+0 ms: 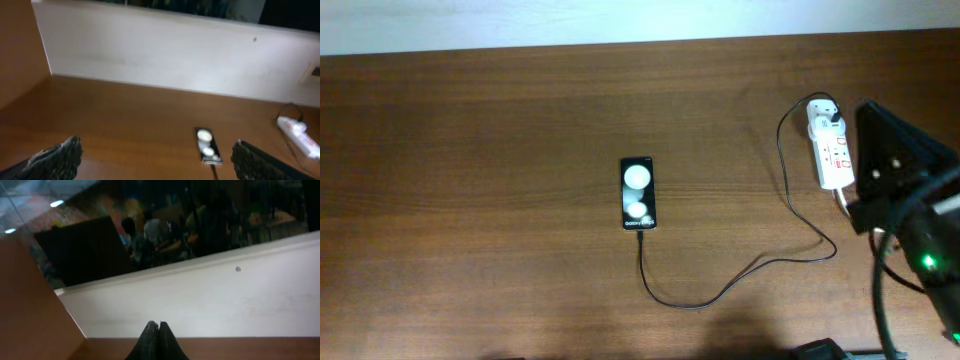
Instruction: Plug charger to phone and switch on socket
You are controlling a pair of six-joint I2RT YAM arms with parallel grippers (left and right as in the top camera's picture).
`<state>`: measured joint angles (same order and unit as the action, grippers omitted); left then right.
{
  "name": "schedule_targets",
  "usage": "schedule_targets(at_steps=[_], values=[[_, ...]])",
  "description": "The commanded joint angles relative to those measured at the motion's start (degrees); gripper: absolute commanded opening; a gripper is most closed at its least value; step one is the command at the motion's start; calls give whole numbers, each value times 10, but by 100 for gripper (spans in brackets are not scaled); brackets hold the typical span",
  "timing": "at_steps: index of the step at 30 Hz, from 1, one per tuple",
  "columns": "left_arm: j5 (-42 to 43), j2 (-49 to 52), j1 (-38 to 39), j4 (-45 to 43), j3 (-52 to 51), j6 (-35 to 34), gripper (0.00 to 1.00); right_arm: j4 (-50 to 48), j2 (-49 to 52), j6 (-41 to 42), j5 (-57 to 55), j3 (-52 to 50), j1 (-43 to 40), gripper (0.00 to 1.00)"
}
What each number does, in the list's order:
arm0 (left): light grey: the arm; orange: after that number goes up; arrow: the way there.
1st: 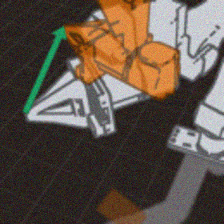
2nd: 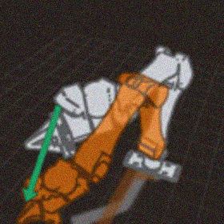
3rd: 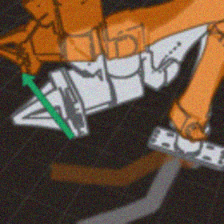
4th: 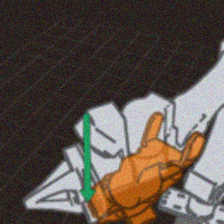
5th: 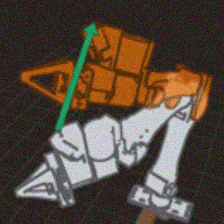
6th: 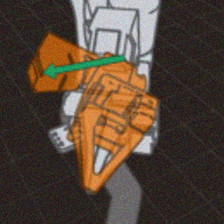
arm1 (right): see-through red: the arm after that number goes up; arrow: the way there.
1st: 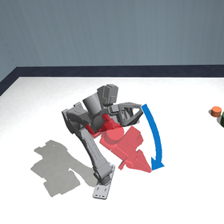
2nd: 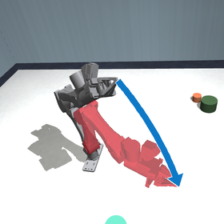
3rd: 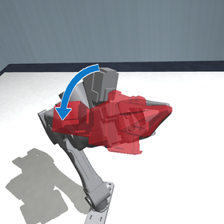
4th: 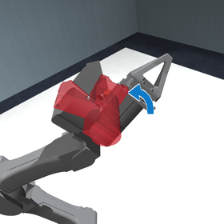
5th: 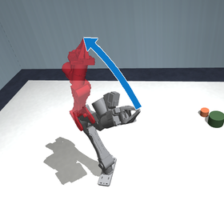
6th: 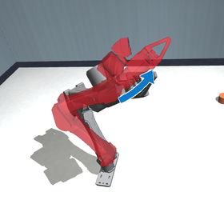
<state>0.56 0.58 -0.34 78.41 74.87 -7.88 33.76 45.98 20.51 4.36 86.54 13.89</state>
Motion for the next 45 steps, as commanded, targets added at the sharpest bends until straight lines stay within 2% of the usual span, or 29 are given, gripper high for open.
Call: schedule_targets(at_steps=[1,2,7,11,13,15,19,30,33,36,45], values=[[-3,-1,1,-67,-92,7,99,-2,-16,-8,-5,-5,4,6],[-3,-1,1,-105,-122,7,99,-3,-22,-8,-5,-5,4,8],[-3,-1,1,-248,-269,7,99,-3,-52,-8,-5,-5,4,9],[-3,-1,1,-313,-380,7,99,-3,-68,-8,-5,-5,4,10],[4,-1,1,-332,-420,7,99,-3,-69,-8,-5,-5,4,10],[42,-1,1,-403,-464,7,99,-3,-70,-8,-5,-5,4,10],[43,-1,1,-537,-533,7,99,-4,-75,-8,-5,-5,4,11],[41,-1,0,-777,-717,7,99,-2,-145,-8,-5,-5,4,11],[41,-1,0,-777,-742,7,99,-2,-148,-8,-5,-5,3,11],[15,0,0,-739,-744,7,99,-2,-148,-8,-5,-5,3,11],[16,1,1,-738,-744,7,99,-2,-148,-8,-5,-5,3,12]])
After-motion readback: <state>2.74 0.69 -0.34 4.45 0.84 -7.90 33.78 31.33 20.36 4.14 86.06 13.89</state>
